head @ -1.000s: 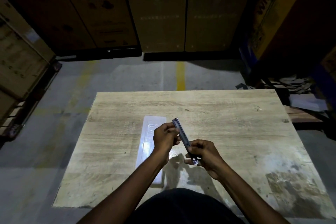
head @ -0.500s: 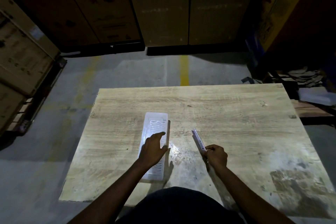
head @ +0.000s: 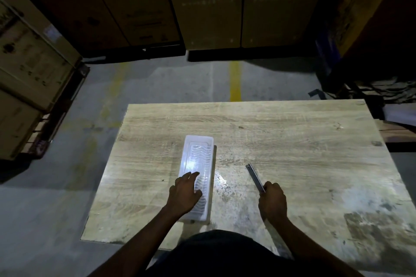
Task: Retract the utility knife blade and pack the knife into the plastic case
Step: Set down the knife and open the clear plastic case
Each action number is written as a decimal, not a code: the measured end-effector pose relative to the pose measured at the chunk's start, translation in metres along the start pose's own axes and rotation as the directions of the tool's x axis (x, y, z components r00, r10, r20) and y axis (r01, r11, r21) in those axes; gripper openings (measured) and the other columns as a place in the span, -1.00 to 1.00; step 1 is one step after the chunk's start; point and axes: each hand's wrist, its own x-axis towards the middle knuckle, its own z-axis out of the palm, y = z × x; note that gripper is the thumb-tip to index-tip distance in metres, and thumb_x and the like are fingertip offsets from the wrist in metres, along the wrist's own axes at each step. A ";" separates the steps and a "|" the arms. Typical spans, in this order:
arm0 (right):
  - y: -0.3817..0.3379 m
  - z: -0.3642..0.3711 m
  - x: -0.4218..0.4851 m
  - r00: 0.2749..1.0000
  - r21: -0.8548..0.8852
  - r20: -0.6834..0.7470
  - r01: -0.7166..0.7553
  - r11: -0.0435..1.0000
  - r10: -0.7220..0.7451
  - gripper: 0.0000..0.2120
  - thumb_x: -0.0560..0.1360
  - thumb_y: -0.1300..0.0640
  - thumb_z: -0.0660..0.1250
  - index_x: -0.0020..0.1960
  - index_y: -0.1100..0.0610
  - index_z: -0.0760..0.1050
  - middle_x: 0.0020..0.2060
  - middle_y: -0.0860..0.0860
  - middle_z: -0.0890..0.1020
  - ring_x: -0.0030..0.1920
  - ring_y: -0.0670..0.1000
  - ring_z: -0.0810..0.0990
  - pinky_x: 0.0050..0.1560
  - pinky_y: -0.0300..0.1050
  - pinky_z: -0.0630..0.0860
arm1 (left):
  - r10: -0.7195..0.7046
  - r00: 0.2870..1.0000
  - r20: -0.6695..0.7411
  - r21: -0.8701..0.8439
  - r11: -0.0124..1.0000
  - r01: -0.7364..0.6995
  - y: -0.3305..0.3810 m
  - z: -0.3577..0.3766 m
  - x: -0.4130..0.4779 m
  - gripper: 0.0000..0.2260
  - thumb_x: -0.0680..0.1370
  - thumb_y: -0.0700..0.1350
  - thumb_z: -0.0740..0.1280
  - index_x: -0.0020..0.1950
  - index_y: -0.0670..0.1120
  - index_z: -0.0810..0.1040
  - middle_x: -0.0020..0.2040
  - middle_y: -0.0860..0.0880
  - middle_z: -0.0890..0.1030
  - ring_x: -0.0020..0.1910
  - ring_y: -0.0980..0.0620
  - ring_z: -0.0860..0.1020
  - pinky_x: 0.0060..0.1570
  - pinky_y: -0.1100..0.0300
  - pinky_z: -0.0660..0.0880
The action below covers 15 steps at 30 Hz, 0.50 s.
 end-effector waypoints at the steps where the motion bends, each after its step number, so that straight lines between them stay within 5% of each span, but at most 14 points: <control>1: 0.000 0.000 -0.001 1.000 -0.031 0.003 0.007 0.999 -0.007 -0.90 0.45 0.26 0.31 -0.03 0.20 0.50 -0.05 0.15 0.56 -0.04 0.20 0.57 -0.14 0.00 0.53 | 0.003 1.000 -0.002 -0.004 1.000 -0.003 -0.001 0.001 0.000 -0.42 0.53 0.04 0.25 0.54 0.06 0.18 0.57 -0.07 0.24 0.51 -0.18 0.25 0.37 -0.15 0.34; 9: -0.006 -0.005 -0.007 0.999 -0.132 0.022 -0.027 0.991 0.030 -0.87 0.51 0.25 0.24 0.04 0.18 0.49 0.03 0.12 0.55 0.06 0.18 0.57 -0.07 0.01 0.55 | 0.012 1.000 -0.002 -0.038 0.999 -0.012 -0.010 0.003 -0.004 -0.45 0.53 0.03 0.26 0.52 0.07 0.23 0.56 -0.07 0.25 0.51 -0.17 0.24 0.39 -0.15 0.32; 15: -0.013 -0.010 -0.015 0.999 -0.136 -0.045 -0.019 0.991 0.013 -0.76 0.58 0.04 0.20 0.15 0.14 0.49 0.07 0.14 0.55 0.10 0.22 0.54 0.00 0.02 0.55 | 0.063 0.996 -0.057 -0.153 0.986 -0.071 -0.023 -0.009 0.000 -0.48 0.54 -0.06 0.29 0.50 -0.02 0.29 0.53 -0.09 0.31 0.52 -0.12 0.26 0.43 -0.06 0.30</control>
